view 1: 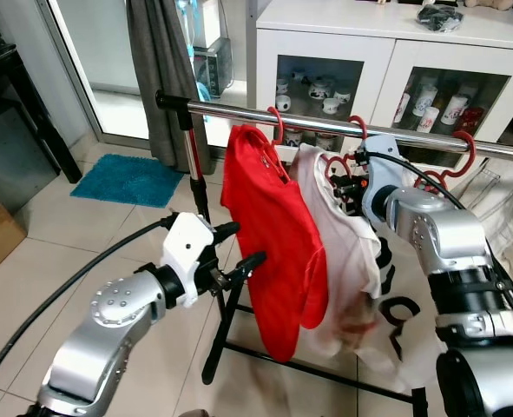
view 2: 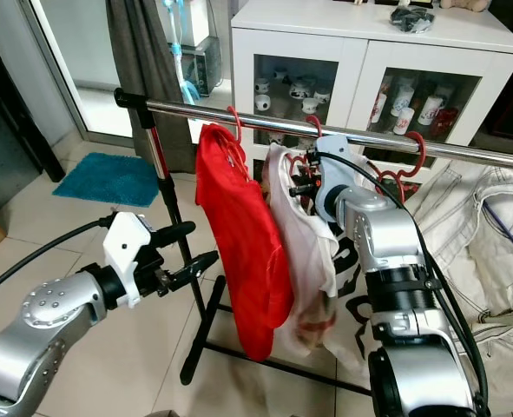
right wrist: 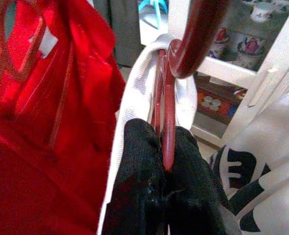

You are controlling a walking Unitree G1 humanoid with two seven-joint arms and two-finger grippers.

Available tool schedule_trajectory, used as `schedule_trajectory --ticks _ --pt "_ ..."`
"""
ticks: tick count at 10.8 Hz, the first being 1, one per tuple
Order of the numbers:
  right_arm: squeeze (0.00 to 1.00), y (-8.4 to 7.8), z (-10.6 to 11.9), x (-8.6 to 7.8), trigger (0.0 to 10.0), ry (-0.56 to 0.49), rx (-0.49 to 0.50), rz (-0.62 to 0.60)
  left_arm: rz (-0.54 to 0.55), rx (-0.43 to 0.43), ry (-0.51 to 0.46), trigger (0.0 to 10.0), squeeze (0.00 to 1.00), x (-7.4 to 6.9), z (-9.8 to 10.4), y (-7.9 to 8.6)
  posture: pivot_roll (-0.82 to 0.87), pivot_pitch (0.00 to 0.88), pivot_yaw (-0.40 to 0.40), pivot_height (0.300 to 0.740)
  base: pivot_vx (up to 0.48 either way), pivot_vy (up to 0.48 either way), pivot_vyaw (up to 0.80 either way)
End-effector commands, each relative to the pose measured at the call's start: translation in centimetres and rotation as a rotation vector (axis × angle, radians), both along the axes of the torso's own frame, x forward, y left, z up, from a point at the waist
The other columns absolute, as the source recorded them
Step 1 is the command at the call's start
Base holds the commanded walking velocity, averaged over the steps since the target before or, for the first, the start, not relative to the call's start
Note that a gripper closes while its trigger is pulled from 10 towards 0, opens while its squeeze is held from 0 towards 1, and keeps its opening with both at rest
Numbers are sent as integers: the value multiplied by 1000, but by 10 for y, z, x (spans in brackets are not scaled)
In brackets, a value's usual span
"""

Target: Hang hanger

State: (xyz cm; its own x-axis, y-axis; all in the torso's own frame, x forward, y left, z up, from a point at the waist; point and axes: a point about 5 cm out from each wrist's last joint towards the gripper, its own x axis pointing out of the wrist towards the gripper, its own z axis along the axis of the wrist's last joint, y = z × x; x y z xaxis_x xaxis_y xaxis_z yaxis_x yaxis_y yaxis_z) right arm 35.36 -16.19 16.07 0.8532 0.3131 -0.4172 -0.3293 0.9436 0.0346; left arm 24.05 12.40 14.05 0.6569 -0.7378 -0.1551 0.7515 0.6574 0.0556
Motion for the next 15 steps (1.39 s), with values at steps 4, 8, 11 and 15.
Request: schedule_trajectory --ticks 4,8,11,15 --pt "0 4 7 -8 0 -80 28 6 96 -4 -9 10000 0 9 -4 -4 -59 0 3 740 0 0 0" --pt "0 1 25 -23 0 -336 -20 -36 276 -24 -10 10000 0 18 -8 3 -61 0 2 740 0 0 0" --pt "0 8 5 -47 0 -380 -21 6 326 -28 1 10000 0 19 -14 5 -59 0 13 740 0 0 0" --pt "0 2 -7 -67 0 -388 -24 -59 345 -36 11 10000 0 19 -18 4 -70 0 25 740 -139 0 0"
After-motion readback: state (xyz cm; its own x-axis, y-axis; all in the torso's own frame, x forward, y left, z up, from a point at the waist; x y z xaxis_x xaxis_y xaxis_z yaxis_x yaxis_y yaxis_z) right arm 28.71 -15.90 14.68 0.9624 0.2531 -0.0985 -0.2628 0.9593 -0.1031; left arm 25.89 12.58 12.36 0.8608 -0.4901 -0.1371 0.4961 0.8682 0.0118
